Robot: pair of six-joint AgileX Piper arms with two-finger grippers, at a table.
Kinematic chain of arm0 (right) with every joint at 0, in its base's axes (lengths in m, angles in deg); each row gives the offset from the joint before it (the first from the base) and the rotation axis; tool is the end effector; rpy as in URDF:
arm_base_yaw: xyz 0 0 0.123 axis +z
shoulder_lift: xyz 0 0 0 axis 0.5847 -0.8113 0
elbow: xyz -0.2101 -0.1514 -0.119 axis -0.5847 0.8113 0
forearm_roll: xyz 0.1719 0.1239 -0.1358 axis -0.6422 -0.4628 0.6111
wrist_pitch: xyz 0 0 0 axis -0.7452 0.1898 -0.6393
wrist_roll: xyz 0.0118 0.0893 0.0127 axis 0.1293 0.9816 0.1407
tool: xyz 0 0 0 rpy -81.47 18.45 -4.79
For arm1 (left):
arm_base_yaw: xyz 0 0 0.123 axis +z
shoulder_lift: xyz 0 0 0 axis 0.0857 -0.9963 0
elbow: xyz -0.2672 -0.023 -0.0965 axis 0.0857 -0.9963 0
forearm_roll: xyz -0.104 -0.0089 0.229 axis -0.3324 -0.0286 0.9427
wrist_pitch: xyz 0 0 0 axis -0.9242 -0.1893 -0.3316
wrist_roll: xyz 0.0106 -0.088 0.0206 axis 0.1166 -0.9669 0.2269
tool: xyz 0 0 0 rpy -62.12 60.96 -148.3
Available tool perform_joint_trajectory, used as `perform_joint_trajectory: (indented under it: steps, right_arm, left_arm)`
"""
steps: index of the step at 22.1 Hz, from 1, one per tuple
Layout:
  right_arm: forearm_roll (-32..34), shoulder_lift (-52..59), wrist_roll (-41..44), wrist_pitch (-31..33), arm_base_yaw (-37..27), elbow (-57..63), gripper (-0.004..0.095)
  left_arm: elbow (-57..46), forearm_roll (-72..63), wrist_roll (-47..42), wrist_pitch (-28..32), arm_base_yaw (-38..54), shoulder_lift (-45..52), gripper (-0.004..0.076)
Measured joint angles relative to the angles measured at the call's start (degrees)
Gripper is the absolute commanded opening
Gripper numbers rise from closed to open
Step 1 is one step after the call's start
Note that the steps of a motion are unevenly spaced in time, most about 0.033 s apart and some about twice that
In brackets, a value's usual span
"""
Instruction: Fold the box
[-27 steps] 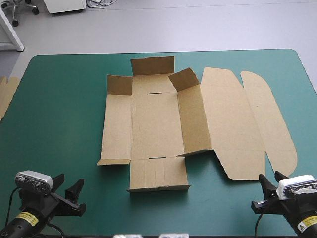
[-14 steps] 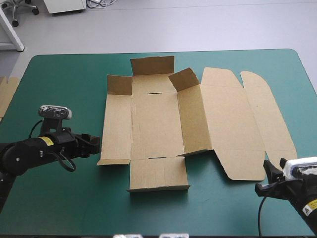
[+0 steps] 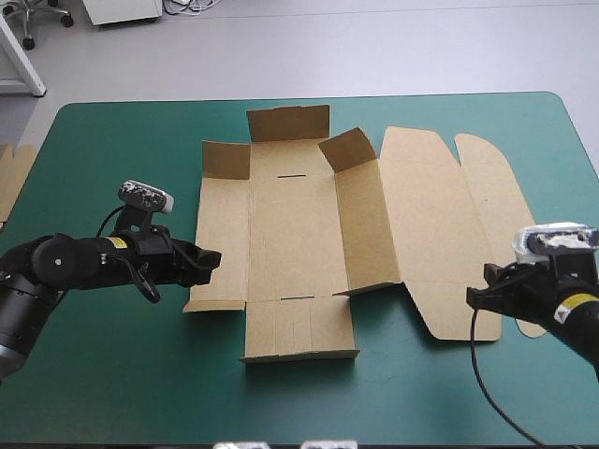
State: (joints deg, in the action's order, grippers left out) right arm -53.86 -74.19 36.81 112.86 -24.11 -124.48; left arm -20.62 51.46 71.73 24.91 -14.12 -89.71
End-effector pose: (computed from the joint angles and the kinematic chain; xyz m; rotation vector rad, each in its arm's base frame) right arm 0.1247 0.0258 0.3611 -0.1164 2.2198 0.1667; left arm 0.1976 -0.0715 0.3464 0.4943 2.3514 -0.5706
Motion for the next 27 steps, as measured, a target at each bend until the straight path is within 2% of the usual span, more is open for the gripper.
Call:
perform_joint_trajectory:
  steps: [4, 7, 10, 11, 15, 22, 27]
  right_arm:
    - [-2.1, -12.2, -2.2, 5.7, 0.0, -10.8, 0.0414]
    - [-5.6, -18.8, -5.7, 6.3, 0.0, -13.0, 0.0414]
    - [-6.9, -22.7, -7.0, 6.5, 0.0, -13.1, 0.0415]
    - [-6.9, -23.1, -7.2, 6.5, 0.0, -13.2, 0.0415]
    - [-6.9, -23.1, -7.8, 8.5, -1.1, -16.7, 0.0455]
    - [-7.0, -23.7, -10.9, 9.6, -7.4, -21.1, 0.0461]
    - [-10.3, -23.7, -13.8, 10.2, -10.9, -21.1, 0.0461]
  left_arm:
    - [0.0, -6.3, 1.2, 0.9, 0.1, -1.4, 0.0419]
    - [0.0, -3.8, 0.4, 1.5, 1.6, -3.4, 0.0419]
    - [-2.0, -4.2, 2.1, 0.7, 11.2, -6.8, 0.0419]
    - [-3.1, -8.5, 5.6, -0.3, 16.2, -8.2, 0.0419]
    - [-4.8, -14.5, 10.4, -3.4, 23.0, -12.3, 0.0419]
    - [-11.8, -18.6, 15.3, 1.6, 23.4, -17.4, 0.0419]
    - [-12.8, -21.8, 18.2, 2.9, 23.4, -20.9, 0.0419]
